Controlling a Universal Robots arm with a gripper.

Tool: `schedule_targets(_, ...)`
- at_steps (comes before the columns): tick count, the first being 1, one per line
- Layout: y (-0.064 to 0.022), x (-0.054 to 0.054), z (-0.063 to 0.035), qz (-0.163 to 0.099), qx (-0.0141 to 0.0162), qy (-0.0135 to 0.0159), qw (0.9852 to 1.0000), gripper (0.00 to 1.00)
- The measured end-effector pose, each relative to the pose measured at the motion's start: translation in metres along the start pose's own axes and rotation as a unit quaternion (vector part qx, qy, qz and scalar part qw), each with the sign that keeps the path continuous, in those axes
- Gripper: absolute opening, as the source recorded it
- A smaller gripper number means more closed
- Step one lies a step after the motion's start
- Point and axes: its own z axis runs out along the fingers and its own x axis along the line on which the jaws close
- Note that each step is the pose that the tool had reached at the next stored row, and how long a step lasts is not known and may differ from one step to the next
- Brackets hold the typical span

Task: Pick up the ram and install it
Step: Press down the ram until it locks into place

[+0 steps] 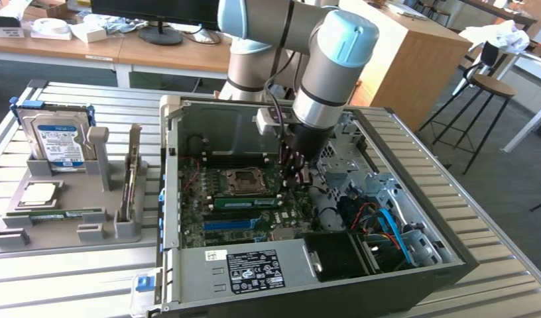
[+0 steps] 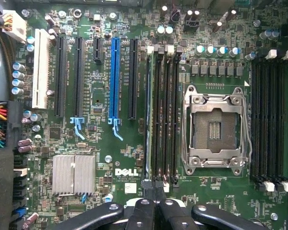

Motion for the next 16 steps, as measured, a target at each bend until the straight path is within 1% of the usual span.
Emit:
schedule_targets(1,0.0002,0.000,0.0000,0.000,0.0000,0.0000,1.0000,0.10)
schedule_targets(3,0.0034,0.000,0.0000,0.000,0.0000,0.0001,1.0000,0.10)
schedule_targets(10,0.0273,0.000,0.0012,0.000,0.0002,0.0000,1.0000,0.10)
schedule_targets(16,0.0462,0.000,0.0019,0.000,0.0003,0.0000,1.0000,0.10)
